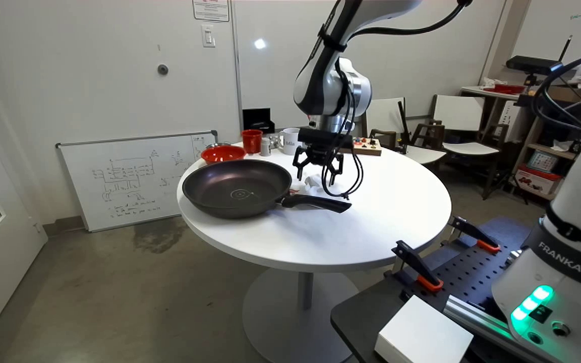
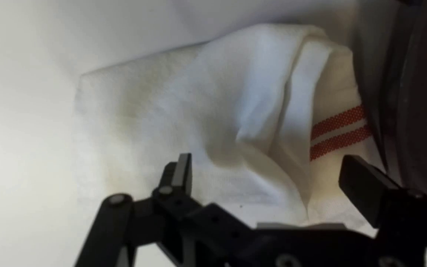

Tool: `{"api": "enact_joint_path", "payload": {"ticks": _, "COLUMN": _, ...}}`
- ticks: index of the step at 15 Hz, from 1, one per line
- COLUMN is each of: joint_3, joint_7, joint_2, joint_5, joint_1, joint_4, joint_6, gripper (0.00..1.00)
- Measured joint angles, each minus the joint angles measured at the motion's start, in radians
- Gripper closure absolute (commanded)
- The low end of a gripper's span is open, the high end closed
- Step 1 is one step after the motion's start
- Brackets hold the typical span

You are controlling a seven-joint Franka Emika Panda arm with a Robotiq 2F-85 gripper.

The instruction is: Fold the towel twice.

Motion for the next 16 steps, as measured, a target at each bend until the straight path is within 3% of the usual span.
{"api": "enact_joint_path", "payload": {"ticks": 8, "joint_3": -0.030, "joint_7": 0.091, "joint_2": -0.001, "joint_5": -0.001, "joint_1": 0.011, "joint_4": 0.040, "joint_6": 0.017, "gripper": 0.00}}
{"api": "enact_joint_path", "payload": {"ticks": 13, "joint_3": -0.104, "joint_7": 0.263, "joint_2": 0.001, "joint_5": -0.040, "joint_1": 0.069, "joint_4": 0.063, "joint_6": 0.016, "gripper": 0.00}}
{"api": "enact_joint_path", "payload": {"ticks": 16, "joint_3": -0.109, "joint_7": 0.331, "joint_2": 0.002, "joint_5": -0.057, "joint_1": 0.077, "joint_4": 0.096, "joint_6": -0.007, "gripper": 0.00}}
